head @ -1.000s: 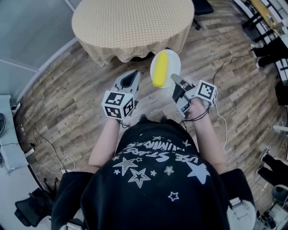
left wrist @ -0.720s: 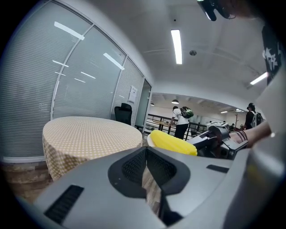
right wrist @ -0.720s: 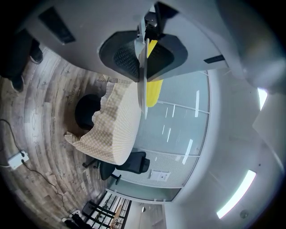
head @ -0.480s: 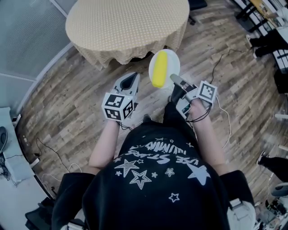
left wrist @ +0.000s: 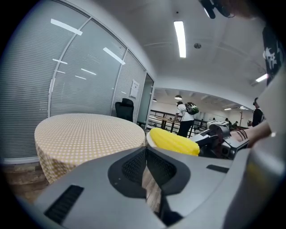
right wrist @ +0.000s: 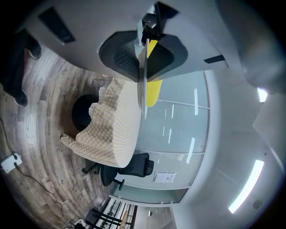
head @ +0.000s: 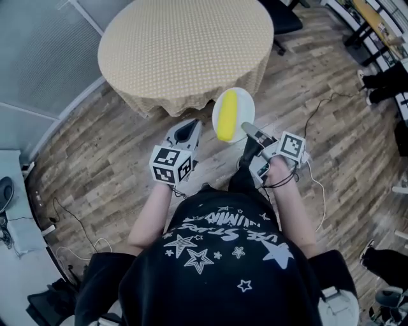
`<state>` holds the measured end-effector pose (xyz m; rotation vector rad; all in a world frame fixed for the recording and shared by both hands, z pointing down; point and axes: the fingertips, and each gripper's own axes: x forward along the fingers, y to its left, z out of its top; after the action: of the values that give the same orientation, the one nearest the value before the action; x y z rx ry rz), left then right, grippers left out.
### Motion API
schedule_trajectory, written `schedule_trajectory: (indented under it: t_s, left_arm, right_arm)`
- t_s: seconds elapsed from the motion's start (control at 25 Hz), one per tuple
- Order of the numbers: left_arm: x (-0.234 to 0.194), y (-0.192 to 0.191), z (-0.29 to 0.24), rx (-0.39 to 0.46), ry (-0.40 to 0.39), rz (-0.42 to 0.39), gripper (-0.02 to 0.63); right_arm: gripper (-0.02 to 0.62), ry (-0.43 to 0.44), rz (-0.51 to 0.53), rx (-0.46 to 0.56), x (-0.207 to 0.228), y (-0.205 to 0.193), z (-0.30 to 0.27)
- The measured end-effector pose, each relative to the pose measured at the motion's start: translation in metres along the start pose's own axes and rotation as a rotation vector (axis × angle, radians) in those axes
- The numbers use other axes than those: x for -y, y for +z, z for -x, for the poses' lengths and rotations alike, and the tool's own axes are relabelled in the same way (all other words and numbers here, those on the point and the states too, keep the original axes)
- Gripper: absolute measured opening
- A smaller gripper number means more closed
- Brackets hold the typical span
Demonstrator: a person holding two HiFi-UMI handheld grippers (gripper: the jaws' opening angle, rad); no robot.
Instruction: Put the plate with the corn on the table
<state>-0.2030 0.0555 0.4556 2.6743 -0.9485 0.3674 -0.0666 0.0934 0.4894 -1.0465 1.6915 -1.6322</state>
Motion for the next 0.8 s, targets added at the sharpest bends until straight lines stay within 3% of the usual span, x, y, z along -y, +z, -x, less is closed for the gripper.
schedule_trajectory:
  t_s: [0.28, 0.8]
  left_arm:
    - [-0.006, 0.015, -0.06, -0.01, 0.065, 0.021, 0.008]
    - [0.015, 0.045, -0.163, -0.001, 0.103, 0.034, 0.008]
  right_arm:
    - [0.041, 0.004, 0.024, -0.057, 0.012, 0.071, -0.016]
    - [0.041, 0.006, 0.037, -0.095, 0.027, 0.178, -0.008]
